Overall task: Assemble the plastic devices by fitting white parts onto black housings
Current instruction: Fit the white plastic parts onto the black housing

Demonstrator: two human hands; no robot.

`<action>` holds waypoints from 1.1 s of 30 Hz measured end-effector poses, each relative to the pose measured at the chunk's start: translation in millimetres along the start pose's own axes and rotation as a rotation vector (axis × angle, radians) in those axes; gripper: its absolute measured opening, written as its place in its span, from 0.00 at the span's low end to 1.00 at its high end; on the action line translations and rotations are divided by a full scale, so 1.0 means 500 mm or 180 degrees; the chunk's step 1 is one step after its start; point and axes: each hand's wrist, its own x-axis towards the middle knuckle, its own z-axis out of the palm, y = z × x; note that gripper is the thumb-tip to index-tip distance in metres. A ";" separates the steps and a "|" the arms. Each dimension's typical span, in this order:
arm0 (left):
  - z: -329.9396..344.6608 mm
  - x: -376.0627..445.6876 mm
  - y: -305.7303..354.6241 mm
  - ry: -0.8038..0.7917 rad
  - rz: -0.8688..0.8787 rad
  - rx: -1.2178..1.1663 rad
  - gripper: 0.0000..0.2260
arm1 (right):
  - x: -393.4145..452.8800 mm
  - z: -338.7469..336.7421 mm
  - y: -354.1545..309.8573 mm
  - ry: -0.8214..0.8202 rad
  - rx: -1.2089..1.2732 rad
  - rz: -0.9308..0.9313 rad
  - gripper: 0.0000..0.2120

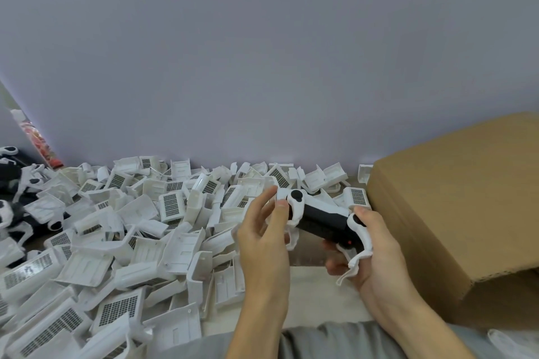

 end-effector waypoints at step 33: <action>-0.007 -0.001 0.014 -0.0794 -0.1160 -0.1101 0.21 | -0.013 -0.013 0.004 0.0708 -0.1102 -0.2711 0.10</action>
